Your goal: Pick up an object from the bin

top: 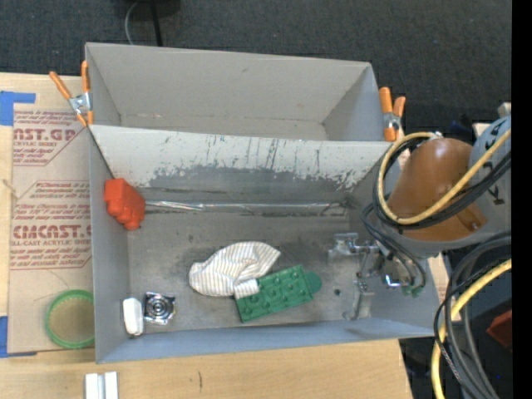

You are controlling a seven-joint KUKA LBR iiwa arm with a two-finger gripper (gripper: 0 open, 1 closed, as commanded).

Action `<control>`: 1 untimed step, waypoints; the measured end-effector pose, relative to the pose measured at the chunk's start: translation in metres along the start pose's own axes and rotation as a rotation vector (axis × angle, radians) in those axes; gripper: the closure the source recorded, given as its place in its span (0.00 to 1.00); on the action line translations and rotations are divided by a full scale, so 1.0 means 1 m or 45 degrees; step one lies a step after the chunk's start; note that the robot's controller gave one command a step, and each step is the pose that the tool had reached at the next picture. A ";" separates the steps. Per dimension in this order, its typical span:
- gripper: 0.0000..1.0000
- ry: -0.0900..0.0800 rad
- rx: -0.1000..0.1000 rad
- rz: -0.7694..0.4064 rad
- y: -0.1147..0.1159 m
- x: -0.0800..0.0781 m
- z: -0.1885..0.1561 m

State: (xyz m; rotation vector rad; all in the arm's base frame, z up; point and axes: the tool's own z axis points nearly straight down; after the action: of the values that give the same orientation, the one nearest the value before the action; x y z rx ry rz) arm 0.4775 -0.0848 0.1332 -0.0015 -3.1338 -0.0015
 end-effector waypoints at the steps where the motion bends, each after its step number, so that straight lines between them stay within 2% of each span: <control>1: 0.00 -0.010 0.001 -0.001 0.000 -0.002 -0.004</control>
Offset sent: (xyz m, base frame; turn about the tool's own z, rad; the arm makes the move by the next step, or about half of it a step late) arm 0.0343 0.0855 -0.0302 -0.0839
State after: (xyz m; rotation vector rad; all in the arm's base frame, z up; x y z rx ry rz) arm 0.4794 -0.0845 0.1374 -0.0002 -3.1414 0.0001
